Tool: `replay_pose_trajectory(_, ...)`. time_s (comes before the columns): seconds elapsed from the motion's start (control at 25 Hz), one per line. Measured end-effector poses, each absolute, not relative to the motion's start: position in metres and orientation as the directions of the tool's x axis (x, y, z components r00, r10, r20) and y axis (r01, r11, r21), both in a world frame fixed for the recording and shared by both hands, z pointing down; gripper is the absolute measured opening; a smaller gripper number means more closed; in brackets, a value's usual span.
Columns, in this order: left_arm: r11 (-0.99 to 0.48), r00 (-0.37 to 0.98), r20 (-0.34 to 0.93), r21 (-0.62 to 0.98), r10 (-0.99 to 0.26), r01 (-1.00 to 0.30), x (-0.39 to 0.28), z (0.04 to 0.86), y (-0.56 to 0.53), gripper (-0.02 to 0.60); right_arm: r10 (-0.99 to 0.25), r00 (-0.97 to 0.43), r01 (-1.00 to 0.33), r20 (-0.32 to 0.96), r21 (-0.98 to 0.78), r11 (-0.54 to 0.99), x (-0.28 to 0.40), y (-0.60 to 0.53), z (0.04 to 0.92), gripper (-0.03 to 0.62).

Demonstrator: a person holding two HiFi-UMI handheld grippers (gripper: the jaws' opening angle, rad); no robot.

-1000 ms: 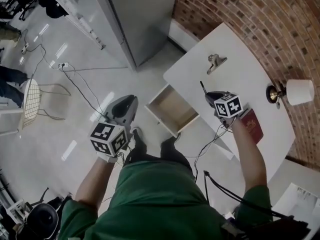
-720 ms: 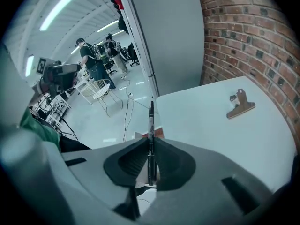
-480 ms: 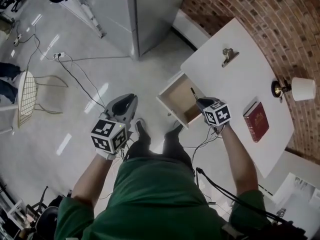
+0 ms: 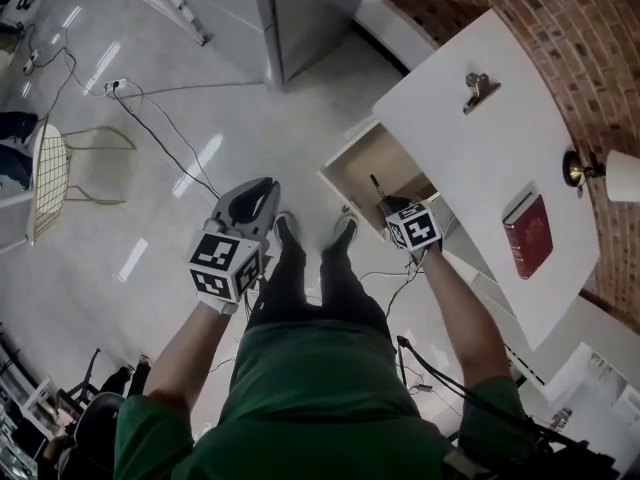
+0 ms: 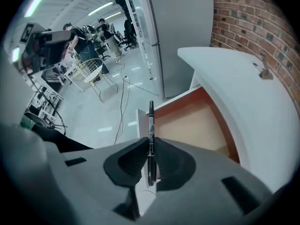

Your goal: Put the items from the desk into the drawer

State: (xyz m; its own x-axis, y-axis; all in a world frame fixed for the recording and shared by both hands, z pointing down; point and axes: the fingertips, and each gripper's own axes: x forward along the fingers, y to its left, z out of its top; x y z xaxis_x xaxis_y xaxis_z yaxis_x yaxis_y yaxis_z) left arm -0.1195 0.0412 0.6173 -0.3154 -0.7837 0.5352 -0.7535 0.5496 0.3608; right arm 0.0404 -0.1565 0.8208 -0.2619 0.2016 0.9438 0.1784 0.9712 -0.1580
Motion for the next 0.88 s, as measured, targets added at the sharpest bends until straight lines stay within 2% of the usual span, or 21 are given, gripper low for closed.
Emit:
replay_pose_trajectory(0.24,0.584,-0.343,0.566,0.32,-0.749,-0.746,-0.108,0.657,0.048,0.035,0.222,-0.238,0.204,0.946,-0.175,0.963,0.039,-0.141,0.875,0.046)
replay_pose_trajectory(0.52,0.655,-0.418,0.581,0.284,-0.698,-0.7,-0.133,0.695,0.06,0.034,0.213,-0.208,0.168,0.955,-0.18,0.969,0.032,-0.152,0.935,0.046)
replay_pose_trajectory(0.88,0.642,-0.41,0.573,0.284,-0.709,-0.712,-0.142,0.739,0.035,0.035,0.201,-0.126,0.185,0.971,-0.176,0.967,0.031,-0.172,1.006,0.046)
